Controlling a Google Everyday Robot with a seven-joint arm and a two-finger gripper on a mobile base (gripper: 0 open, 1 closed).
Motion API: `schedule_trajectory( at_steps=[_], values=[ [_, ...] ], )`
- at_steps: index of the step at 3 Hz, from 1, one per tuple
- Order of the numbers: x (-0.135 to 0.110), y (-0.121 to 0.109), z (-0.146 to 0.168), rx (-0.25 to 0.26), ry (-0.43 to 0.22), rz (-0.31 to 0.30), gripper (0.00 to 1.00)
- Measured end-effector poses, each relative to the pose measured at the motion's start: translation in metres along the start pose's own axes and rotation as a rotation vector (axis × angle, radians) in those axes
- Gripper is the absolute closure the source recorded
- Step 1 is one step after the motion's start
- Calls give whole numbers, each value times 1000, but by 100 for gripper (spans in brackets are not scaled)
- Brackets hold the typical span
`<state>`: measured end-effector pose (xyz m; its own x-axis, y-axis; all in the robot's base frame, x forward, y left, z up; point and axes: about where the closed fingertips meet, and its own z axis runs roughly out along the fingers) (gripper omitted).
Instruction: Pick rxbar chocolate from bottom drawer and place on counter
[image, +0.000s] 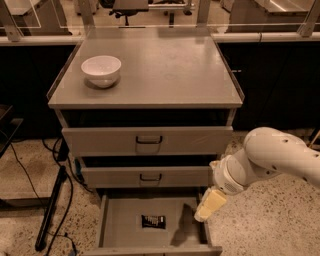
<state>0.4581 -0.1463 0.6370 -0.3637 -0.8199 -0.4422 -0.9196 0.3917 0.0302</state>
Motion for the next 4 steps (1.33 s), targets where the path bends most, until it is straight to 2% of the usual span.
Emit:
schedule_trajectory(
  at_steps=[1,2,3,4],
  values=[
    [0,0,0,0,0,0,0],
    [3,2,29,-2,4,8,0],
    [7,-7,78,18,0,11,0],
    [7,-7,79,18,0,11,0]
  ],
)
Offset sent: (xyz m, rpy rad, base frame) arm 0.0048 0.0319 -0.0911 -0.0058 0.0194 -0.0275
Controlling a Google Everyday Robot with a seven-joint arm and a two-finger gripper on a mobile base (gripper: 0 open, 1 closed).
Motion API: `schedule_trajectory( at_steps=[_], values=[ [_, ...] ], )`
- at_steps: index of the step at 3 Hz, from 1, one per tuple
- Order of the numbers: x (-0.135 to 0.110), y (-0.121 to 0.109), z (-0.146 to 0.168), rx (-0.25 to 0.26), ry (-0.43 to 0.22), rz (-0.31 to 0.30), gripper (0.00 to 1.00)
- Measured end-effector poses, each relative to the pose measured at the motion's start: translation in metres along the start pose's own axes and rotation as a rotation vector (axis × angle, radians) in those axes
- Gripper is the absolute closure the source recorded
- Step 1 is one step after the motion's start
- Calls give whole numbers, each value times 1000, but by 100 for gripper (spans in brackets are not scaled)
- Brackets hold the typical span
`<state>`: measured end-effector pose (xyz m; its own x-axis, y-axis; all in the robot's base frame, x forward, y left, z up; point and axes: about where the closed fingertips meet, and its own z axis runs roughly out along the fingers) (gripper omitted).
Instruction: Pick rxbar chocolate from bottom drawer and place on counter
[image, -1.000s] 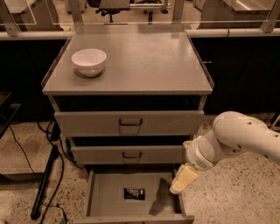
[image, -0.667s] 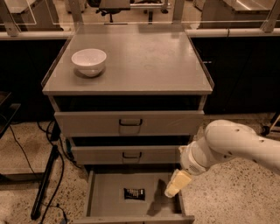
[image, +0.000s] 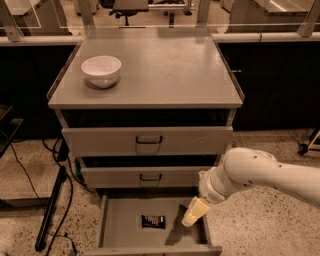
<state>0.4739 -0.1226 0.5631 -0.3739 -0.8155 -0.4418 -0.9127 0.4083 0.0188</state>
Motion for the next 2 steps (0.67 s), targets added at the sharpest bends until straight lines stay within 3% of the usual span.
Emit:
schedule_trajectory(
  at_steps=[1,2],
  values=[
    [7,5,21,-42,-49,23,0],
    [25,-1,63,-85,-102,45,0]
  ],
)
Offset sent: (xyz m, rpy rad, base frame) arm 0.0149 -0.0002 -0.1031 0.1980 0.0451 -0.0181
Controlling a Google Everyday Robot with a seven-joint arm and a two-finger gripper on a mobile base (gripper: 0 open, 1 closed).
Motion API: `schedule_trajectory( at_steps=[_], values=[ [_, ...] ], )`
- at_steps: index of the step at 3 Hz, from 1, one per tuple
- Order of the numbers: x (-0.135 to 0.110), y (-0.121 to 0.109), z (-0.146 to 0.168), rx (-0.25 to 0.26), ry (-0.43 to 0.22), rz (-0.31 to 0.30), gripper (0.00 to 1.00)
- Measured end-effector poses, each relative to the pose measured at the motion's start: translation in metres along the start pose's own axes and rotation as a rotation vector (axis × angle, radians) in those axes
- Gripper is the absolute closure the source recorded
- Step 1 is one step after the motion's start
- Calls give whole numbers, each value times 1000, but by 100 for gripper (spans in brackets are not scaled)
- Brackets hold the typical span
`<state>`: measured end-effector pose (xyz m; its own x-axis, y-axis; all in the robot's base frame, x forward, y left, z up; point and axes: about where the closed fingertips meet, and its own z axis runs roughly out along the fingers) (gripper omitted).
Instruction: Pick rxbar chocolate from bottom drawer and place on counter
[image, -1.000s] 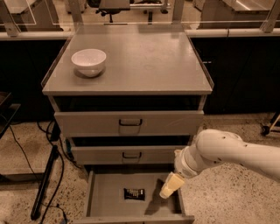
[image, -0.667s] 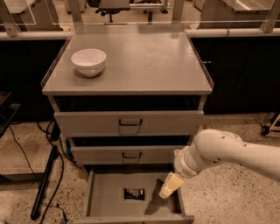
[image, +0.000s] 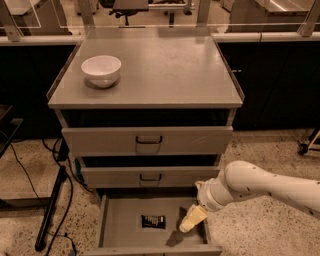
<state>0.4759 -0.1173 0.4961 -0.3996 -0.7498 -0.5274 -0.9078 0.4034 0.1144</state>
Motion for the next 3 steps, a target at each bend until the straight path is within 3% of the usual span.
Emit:
schedule_trajectory(
  at_steps=[1,2,3],
  values=[
    [0,0,0,0,0,0,0],
    [1,-1,19,2,-10,-4,0],
    [10,-34,82,33,15,-96,0]
  ],
)
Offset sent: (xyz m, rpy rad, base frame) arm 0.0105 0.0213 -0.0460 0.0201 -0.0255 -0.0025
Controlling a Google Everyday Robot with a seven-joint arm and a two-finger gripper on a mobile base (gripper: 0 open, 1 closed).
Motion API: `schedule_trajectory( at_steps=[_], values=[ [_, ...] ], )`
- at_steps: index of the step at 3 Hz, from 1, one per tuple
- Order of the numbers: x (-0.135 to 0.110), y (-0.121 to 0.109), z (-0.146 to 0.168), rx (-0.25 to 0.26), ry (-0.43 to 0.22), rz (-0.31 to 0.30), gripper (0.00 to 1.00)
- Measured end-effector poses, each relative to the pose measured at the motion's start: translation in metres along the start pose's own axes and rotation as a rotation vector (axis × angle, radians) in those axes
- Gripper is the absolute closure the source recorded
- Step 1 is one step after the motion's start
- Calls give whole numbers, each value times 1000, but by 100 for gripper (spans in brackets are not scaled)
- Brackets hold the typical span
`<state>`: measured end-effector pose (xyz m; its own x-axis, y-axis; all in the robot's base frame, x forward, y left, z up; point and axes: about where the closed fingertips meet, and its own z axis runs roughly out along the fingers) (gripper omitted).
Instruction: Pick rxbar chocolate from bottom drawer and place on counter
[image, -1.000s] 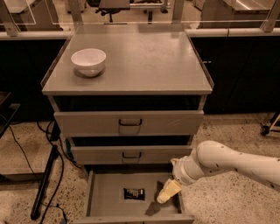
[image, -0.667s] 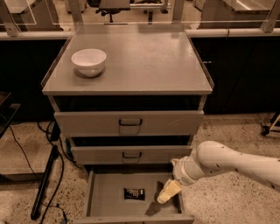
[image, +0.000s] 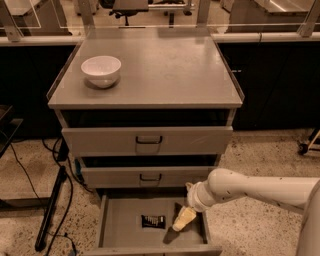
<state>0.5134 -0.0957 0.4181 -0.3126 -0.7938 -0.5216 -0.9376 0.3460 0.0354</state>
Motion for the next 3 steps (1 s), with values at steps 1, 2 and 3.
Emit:
schedule_trajectory(
  at_steps=[1,2,3],
  values=[
    [-1,4,2,-3,-3,-6,0],
    [9,17,79,7,3,-11,0],
    [7,16,80,11,-1,-13,0]
  ],
)
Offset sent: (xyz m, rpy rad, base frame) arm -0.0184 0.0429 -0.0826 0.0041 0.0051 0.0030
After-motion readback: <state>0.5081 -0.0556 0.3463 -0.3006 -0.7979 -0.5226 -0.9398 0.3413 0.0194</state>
